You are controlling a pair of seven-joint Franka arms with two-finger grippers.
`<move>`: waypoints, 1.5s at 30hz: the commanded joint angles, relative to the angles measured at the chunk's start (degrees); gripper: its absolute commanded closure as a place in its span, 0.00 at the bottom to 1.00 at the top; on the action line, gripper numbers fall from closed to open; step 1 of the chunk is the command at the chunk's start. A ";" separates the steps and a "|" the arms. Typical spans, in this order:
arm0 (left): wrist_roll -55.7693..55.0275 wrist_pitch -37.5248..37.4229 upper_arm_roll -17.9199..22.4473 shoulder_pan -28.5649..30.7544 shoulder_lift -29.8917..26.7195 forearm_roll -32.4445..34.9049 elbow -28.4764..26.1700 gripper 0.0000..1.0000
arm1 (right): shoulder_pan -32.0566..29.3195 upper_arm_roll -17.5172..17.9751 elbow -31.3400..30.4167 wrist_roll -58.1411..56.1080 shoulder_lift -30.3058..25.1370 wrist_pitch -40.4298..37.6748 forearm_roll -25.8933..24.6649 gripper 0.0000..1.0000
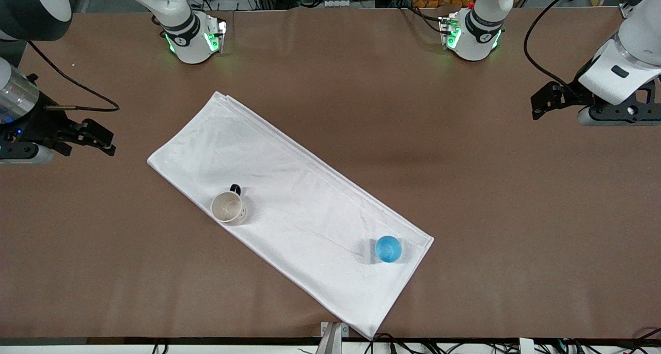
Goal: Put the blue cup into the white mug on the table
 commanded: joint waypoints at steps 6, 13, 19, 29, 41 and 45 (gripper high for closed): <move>-0.64 -0.44 -0.52 -0.65 0.90 0.65 1.49 0.00 | 0.41 -0.63 -0.79 -0.35 -0.27 -0.18 0.58 0.00; -2.40 1.05 -2.19 -0.91 4.42 1.18 1.85 0.00 | 0.76 -0.54 -1.76 -0.35 -0.71 -0.09 0.58 0.00; -3.02 5.89 -2.98 -1.09 8.90 0.30 1.50 0.00 | 2.25 -0.54 -5.53 -0.35 -2.29 0.61 0.67 0.00; -11.36 8.09 -4.04 -3.72 19.53 0.65 7.55 0.00 | 7.61 -0.54 -21.96 0.70 -7.30 12.82 0.67 0.00; -14.79 14.23 -3.77 -7.50 30.35 1.09 13.19 0.00 | 14.29 -0.45 -31.63 7.47 -5.73 24.77 0.67 0.00; -15.06 18.71 -3.77 -7.68 32.37 1.09 13.19 0.00 | 15.70 -0.54 -34.02 8.08 -3.36 29.96 0.67 0.00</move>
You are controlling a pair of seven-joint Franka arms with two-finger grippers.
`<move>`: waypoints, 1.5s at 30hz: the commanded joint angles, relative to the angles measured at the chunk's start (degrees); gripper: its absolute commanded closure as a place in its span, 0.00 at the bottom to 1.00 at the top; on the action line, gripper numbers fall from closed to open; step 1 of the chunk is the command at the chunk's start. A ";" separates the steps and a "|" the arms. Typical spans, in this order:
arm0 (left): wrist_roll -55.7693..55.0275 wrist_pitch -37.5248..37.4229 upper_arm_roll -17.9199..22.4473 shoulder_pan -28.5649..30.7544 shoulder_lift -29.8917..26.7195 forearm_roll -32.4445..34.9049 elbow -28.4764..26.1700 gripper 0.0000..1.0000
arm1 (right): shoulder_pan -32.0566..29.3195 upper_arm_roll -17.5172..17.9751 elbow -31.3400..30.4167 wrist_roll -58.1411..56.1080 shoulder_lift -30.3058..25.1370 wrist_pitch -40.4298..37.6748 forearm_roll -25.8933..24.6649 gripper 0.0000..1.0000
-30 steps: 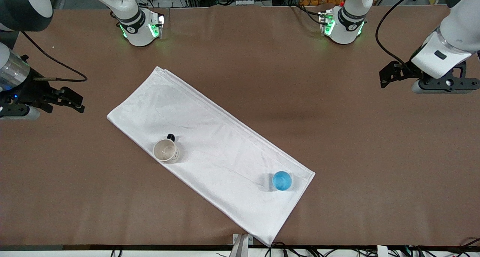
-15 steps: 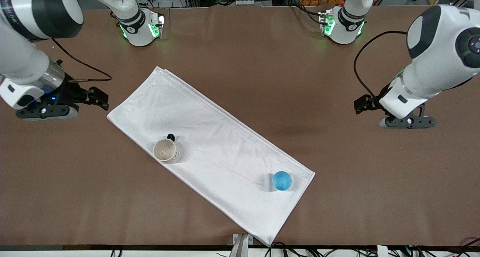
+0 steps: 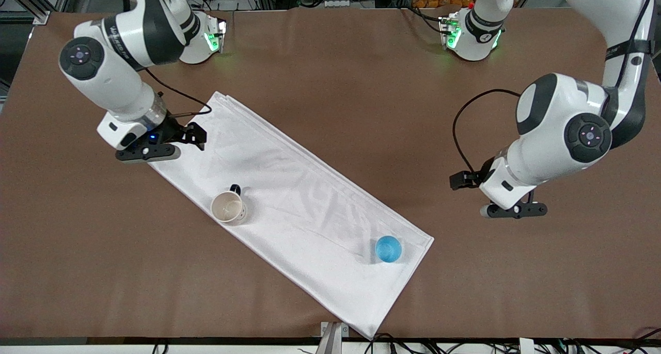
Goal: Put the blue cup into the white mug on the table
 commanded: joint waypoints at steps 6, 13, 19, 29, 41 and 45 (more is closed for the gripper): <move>-6.56 10.47 1.76 -4.30 6.80 3.89 2.75 0.00 | 4.60 -0.54 -4.28 5.93 5.63 10.40 0.45 0.00; -9.47 12.68 2.65 -6.06 10.67 5.84 5.65 0.00 | 6.18 -0.54 -4.28 6.63 11.08 16.11 0.45 0.00; -9.56 18.65 2.65 -7.20 13.84 5.92 6.18 0.00 | 6.09 -0.54 -4.10 7.60 14.33 19.19 0.45 0.00; -13.42 24.80 2.65 -9.40 16.74 6.01 6.09 0.00 | 5.39 -0.63 -1.12 7.68 19.25 21.31 0.45 0.08; -14.31 29.47 3.97 -11.42 19.64 6.01 6.09 0.00 | 3.81 -0.63 4.33 7.68 24.09 21.31 0.54 0.22; -14.39 31.05 4.67 -11.42 20.52 6.01 6.09 0.00 | 3.11 -0.63 5.21 7.68 24.88 21.31 0.54 0.29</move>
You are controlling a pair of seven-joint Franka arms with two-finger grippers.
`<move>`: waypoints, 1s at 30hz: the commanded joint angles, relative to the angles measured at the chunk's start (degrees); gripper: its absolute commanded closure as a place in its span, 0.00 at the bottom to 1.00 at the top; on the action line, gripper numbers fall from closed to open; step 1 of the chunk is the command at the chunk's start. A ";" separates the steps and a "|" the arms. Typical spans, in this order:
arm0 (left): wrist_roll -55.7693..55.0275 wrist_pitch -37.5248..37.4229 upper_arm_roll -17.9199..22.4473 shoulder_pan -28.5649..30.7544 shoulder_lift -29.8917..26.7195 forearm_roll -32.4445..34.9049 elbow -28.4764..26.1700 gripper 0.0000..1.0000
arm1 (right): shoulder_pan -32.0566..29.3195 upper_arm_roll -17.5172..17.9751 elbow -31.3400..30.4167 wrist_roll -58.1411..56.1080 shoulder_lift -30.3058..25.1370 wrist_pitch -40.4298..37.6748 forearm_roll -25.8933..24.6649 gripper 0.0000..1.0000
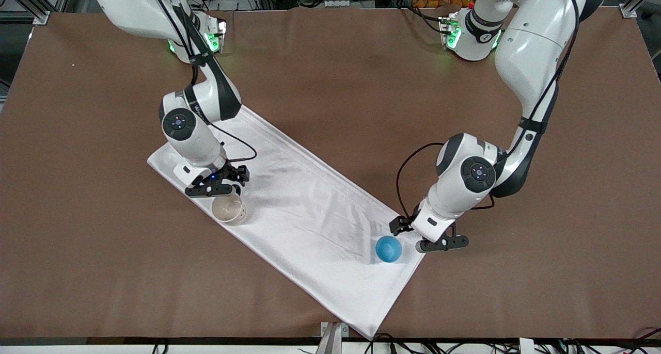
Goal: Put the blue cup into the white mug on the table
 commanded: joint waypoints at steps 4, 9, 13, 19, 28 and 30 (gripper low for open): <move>-1.78 3.31 1.30 -0.42 2.57 1.48 1.56 0.00 | -1.71 0.21 3.03 0.57 3.01 -0.03 0.54 0.37; -1.78 5.51 1.39 -0.42 3.72 1.48 1.65 0.00 | -1.88 0.21 3.47 0.65 3.28 -0.03 0.54 0.64; -1.87 7.00 1.48 -0.51 4.33 1.48 1.65 0.00 | -1.88 0.30 3.82 0.74 3.28 -0.12 0.62 0.90; -3.54 7.53 1.91 -1.56 4.95 1.66 1.65 0.00 | -1.01 0.30 5.75 3.64 3.11 -0.91 0.71 1.00; -7.75 11.84 3.50 -3.15 6.18 1.40 1.56 0.05 | 5.23 0.38 15.24 13.74 2.67 -13.11 0.71 1.00; -10.56 11.93 3.50 -3.23 6.44 1.40 1.56 0.27 | 6.90 0.47 17.61 16.20 2.67 -15.84 0.71 1.00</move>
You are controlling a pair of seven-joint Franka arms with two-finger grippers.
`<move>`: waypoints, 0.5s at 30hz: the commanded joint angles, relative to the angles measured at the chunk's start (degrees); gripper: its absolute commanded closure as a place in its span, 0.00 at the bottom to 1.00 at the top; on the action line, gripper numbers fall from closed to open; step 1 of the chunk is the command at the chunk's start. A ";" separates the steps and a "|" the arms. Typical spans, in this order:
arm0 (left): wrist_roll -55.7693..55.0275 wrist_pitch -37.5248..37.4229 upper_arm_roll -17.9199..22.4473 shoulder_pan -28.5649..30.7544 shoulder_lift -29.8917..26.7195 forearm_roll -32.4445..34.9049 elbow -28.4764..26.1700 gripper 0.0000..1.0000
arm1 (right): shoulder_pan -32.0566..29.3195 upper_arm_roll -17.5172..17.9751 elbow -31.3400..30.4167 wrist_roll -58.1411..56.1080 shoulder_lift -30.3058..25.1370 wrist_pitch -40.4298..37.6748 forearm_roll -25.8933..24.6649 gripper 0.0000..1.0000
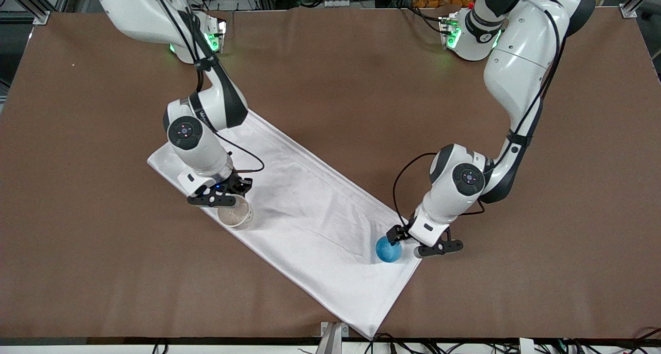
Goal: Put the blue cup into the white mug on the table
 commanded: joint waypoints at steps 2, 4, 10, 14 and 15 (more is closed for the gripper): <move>-8.69 1.58 0.92 -1.36 1.47 1.31 1.44 0.49 | 5.48 -0.08 8.52 8.62 0.06 -9.09 0.75 1.00; -10.89 1.58 0.92 -1.45 1.47 1.31 1.44 0.77 | 7.50 0.01 10.11 11.26 0.15 -10.24 0.75 1.00; -12.66 1.58 0.92 -1.45 1.38 1.48 1.44 1.00 | 13.47 0.01 12.84 17.51 0.41 -10.69 0.84 1.00; -12.40 1.58 0.92 -1.45 1.38 1.66 1.44 1.00 | 17.78 0.01 13.63 20.85 1.12 -10.07 1.10 1.00; -12.40 1.58 0.92 -1.45 1.38 1.66 1.44 1.00 | 18.66 0.01 14.24 21.38 1.55 -10.07 1.45 1.00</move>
